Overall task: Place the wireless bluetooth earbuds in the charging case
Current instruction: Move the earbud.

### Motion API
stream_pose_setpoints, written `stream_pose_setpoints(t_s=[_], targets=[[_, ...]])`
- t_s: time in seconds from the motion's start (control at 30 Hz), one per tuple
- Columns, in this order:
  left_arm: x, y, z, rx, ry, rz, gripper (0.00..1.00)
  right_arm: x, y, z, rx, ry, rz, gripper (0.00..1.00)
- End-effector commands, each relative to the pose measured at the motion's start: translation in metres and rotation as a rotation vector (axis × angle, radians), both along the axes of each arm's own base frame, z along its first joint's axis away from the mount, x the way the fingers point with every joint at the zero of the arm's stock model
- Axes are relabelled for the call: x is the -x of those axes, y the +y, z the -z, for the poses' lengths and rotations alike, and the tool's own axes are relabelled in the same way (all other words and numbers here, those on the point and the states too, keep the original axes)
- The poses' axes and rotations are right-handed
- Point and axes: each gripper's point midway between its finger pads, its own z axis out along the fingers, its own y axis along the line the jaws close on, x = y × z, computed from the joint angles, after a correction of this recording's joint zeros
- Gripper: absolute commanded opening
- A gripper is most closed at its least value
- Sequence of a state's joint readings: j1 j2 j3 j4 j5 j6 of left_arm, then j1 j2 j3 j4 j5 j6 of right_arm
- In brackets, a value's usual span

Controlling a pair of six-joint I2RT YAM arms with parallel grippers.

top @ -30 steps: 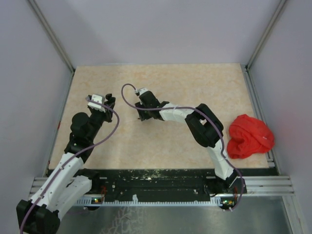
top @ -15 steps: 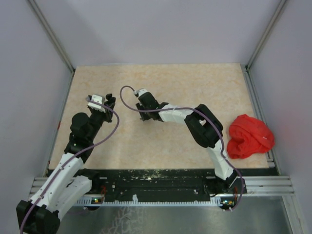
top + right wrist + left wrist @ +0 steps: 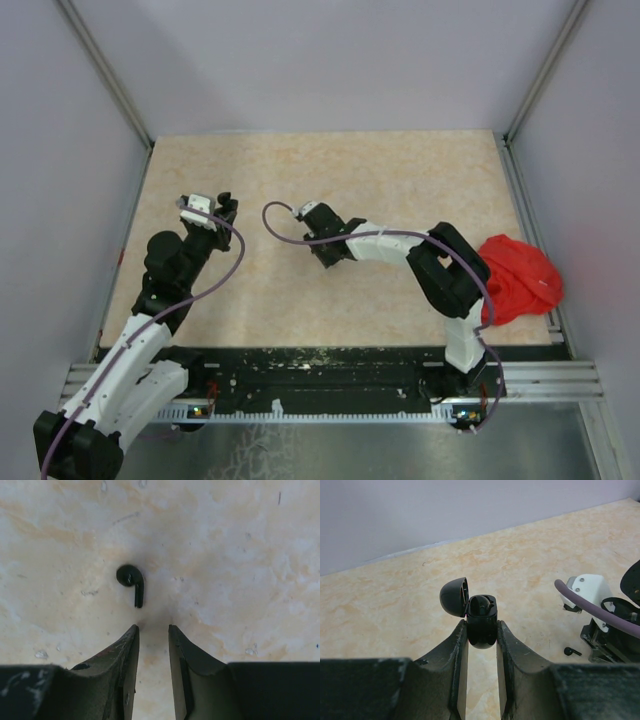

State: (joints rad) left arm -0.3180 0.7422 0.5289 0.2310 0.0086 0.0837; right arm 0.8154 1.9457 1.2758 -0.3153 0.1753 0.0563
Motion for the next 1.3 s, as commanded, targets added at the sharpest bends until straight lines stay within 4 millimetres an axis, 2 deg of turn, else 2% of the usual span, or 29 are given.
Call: stream_pose_setpoints(t_s=[0.0, 0.07, 0.23, 0.33, 0.5, 0.7, 0.93, 1.1, 1.27], targets=[[0.002, 0.0, -0.012, 0.005, -0.045, 0.01, 0.01, 0.015, -0.024, -0.012, 0.036, 0.046, -0.013, 0.31], [0.002, 0.0, -0.013, 0.006, -0.046, 0.013, 0.01, 0.02, -0.02, -0.017, 0.009, 0.069, -0.036, 0.35], [0.003, -0.001, -0.013, 0.008, -0.047, 0.015, 0.01, 0.015, -0.003, -0.029, -0.074, 0.085, -0.078, 0.37], [0.003, 0.0, -0.014, 0.008, -0.049, 0.012, 0.01, 0.009, 0.009, -0.026, -0.095, 0.088, -0.101, 0.37], [0.003, 0.0, -0.014, 0.009, -0.05, 0.014, 0.01, -0.014, 0.024, -0.024, -0.119, 0.049, -0.103, 0.39], [0.003, 0.0, -0.013, 0.008, -0.049, 0.012, 0.01, -0.031, 0.031, -0.01, -0.082, 0.059, -0.115, 0.37], [0.003, -0.001, -0.012, 0.011, -0.045, 0.017, 0.01, -0.03, 0.03, 0.001, -0.059, 0.074, -0.121, 0.34], [0.002, -0.001, -0.011, 0.01, -0.043, 0.017, 0.01, -0.028, 0.02, 0.013, -0.004, 0.085, -0.112, 0.27], [0.001, -0.002, -0.01, 0.01, -0.039, 0.022, 0.01, -0.023, 0.004, 0.0, 0.034, 0.076, -0.084, 0.2]])
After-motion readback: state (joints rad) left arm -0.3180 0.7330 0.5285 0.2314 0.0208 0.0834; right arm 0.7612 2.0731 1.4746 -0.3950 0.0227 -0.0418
